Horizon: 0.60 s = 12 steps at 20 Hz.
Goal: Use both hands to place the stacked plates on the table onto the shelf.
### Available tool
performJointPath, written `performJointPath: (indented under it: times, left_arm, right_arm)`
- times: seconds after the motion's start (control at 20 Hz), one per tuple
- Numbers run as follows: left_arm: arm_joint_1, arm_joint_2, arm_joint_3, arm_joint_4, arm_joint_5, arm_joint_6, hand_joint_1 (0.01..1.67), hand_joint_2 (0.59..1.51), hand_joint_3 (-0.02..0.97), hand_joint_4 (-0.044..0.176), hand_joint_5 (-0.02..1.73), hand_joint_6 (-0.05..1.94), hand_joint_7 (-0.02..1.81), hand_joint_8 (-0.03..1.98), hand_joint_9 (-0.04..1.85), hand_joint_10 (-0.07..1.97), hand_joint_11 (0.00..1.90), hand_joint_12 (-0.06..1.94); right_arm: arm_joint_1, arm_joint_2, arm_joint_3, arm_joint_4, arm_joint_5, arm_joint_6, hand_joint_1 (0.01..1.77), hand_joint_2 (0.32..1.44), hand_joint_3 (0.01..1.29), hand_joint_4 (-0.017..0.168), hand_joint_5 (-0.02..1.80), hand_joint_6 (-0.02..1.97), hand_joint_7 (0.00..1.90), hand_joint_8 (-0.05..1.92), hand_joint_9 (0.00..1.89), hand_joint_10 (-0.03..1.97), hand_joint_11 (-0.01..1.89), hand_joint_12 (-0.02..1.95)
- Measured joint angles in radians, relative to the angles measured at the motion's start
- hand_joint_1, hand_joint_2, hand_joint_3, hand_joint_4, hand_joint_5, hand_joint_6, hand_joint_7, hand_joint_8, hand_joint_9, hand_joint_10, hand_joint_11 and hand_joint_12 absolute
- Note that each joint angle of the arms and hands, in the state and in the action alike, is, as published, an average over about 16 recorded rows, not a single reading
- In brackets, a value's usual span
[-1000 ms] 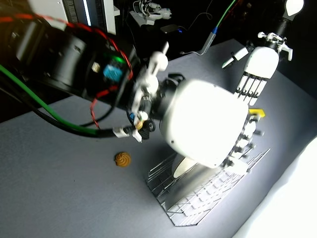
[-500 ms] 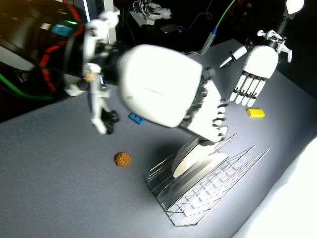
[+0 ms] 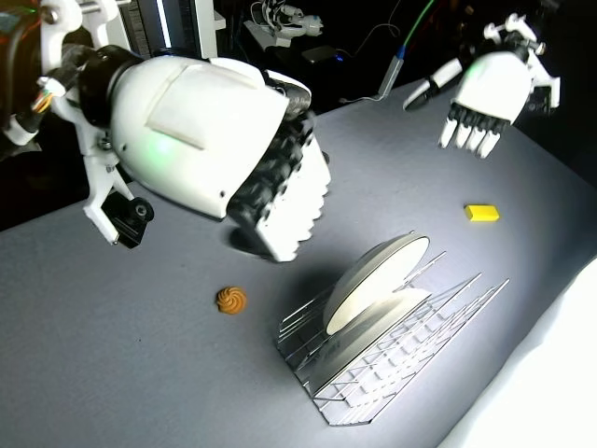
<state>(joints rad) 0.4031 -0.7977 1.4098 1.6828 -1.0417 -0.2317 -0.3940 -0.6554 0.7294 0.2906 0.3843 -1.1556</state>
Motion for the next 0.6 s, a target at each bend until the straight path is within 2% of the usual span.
performJointPath:
  times: [0.15,0.3,0.45,0.6]
  left_arm:
    - [-0.052,0.022,-0.046,0.001,-0.013,-0.01,0.4,1.268,0.014,0.071,1.46,1.9,1.59,1.89,1.65,1.9,1.64,1.93]
    - [-0.089,0.036,-0.078,0.005,-0.021,-0.027,0.51,1.313,0.012,0.088,1.65,1.93,1.76,1.92,1.83,1.91,1.84,1.94]
    - [-0.102,0.04,-0.092,0.008,-0.024,-0.038,0.61,1.357,0.01,0.104,1.67,1.93,1.77,1.92,1.85,1.91,1.88,1.94]
    - [-0.106,0.041,-0.094,0.014,-0.021,-0.053,0.63,1.351,0.008,0.112,1.67,1.93,1.76,1.92,1.83,1.91,1.86,1.94]
  right_arm:
    - [-0.011,0.013,-0.008,-0.034,0.019,-0.003,0.4,1.15,0.03,0.037,1.4,1.87,1.44,1.88,1.45,1.92,1.51,1.91]
    - [-0.019,0.018,-0.011,-0.074,0.036,0.003,0.46,1.23,0.03,0.049,1.59,1.92,1.64,1.91,1.66,1.93,1.74,1.91]
    - [-0.021,0.02,-0.012,-0.101,0.045,0.005,0.53,1.32,0.03,0.061,1.66,1.93,1.73,1.91,1.77,1.93,1.86,1.91]
    - [-0.023,0.02,-0.014,-0.129,0.056,0.009,0.55,1.33,0.04,0.071,1.66,1.94,1.74,1.91,1.78,1.93,1.88,1.91]
